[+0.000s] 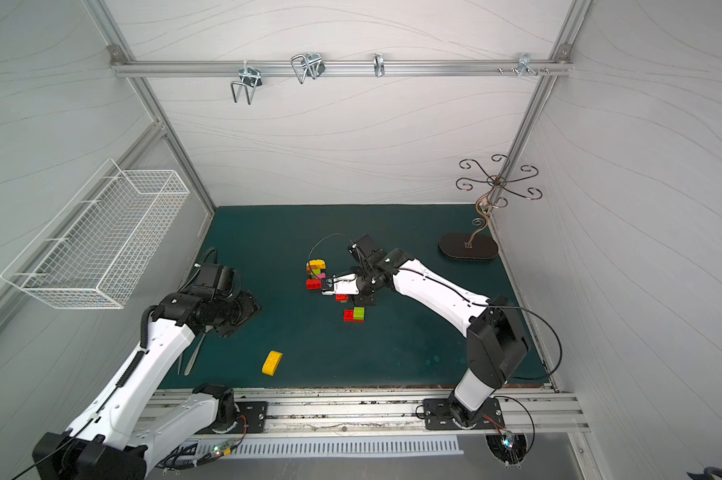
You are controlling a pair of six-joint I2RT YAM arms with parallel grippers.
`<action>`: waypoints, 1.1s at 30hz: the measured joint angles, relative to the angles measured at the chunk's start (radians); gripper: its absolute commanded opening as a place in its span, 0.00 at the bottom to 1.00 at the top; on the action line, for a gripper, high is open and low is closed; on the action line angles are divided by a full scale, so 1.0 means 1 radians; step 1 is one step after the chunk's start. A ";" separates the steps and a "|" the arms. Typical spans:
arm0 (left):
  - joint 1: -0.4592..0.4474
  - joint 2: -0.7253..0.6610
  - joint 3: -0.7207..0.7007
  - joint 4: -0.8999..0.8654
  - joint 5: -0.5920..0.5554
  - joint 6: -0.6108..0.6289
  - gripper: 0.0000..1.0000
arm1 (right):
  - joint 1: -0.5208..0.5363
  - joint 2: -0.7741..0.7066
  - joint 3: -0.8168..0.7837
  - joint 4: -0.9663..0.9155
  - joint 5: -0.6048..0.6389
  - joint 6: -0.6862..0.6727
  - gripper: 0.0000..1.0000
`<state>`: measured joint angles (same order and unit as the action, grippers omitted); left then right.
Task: Assemble the letter s with lego
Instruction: Pick up the lego brick from the center of the board, then assemble the lego brick with the lego brick.
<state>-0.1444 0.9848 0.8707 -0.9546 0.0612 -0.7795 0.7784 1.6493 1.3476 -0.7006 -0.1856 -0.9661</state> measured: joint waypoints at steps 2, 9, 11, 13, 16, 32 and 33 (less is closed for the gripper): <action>0.000 0.001 -0.002 0.003 0.003 0.000 0.71 | -0.009 0.035 0.000 -0.003 -0.003 0.000 0.21; 0.000 0.002 -0.002 0.004 0.003 0.004 0.71 | -0.019 0.145 -0.007 -0.009 -0.026 0.034 0.20; 0.000 0.004 -0.002 0.004 0.003 0.006 0.71 | -0.020 0.151 -0.008 -0.010 -0.034 0.053 0.20; 0.000 0.006 -0.002 0.004 0.003 0.006 0.71 | -0.021 0.151 -0.013 -0.010 -0.038 0.069 0.20; 0.000 0.006 -0.002 0.003 0.003 0.006 0.71 | -0.022 0.151 -0.025 -0.008 -0.041 0.091 0.20; 0.000 0.006 -0.002 0.003 0.003 0.006 0.71 | -0.049 0.153 -0.070 0.015 -0.045 0.166 0.18; 0.000 0.006 -0.002 0.003 0.003 0.006 0.71 | -0.050 0.154 -0.070 0.016 -0.047 0.166 0.18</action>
<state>-0.1444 0.9909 0.8688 -0.9512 0.0647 -0.7731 0.7288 1.8034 1.2774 -0.6846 -0.2329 -0.7998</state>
